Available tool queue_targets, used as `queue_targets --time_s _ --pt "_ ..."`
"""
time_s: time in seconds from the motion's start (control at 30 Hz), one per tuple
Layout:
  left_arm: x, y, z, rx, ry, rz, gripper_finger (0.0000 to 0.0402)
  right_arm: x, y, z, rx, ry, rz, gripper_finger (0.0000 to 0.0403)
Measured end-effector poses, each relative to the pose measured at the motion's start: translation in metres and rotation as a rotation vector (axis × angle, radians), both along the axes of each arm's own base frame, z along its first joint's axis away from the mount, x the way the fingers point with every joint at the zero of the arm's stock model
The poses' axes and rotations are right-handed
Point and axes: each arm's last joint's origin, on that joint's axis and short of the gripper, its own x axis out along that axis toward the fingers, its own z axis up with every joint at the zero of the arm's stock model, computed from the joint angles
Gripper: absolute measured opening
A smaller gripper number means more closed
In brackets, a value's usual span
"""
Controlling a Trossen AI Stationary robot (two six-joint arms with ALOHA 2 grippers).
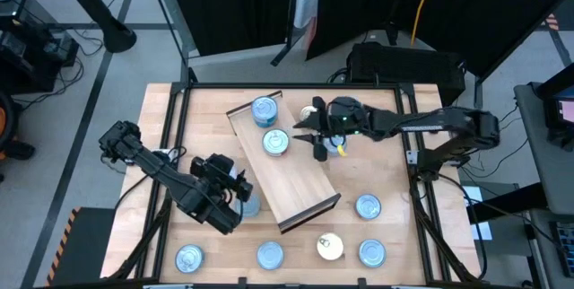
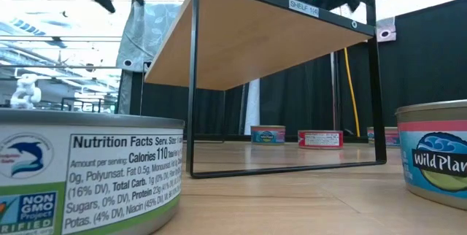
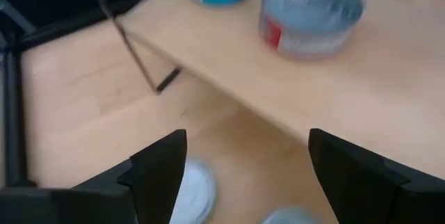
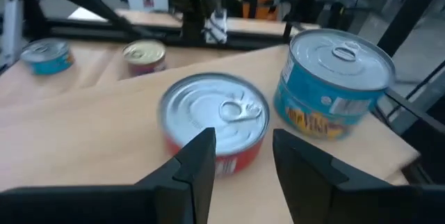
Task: Stack canned seafood by type on shelf
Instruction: Stack the yellow-blue tuna can on top of the yellow-blue tuna cans on the shelf
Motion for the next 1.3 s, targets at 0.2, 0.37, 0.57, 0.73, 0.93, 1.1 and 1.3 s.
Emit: queue_targets --time_s 0.2,0.37,0.57,0.73,0.93,1.1,1.3 --pt "-0.002 0.002 -0.010 -0.106 0.207 -0.056 0.0299 -0.041 0.018 0.028 0.094 0.111 0.001 0.0136" --pt "0.001 0.010 -0.015 -0.073 0.260 -0.077 0.0299 -0.075 0.037 0.039 0.198 0.201 -0.003 0.0136" --pt "-0.003 0.009 -0.028 -0.085 0.355 -0.139 0.0299 -0.106 0.059 0.031 0.306 0.376 -0.142 0.0136" --pt "-0.016 -0.021 -0.034 -0.129 0.340 -0.256 0.0299 -0.121 0.076 0.005 0.354 0.459 -0.236 0.0136" --pt "-0.028 -0.058 -0.035 -0.152 0.206 -0.407 0.0299 -0.129 0.085 -0.021 0.324 0.502 -0.308 0.0136" --pt "-0.035 -0.070 -0.034 -0.103 0.116 -0.449 0.0299 -0.132 0.079 -0.036 0.185 0.488 -0.430 0.0136" --pt "-0.038 -0.072 -0.032 -0.042 0.098 -0.471 0.0299 -0.128 0.066 -0.045 0.146 0.437 -0.484 0.0136"
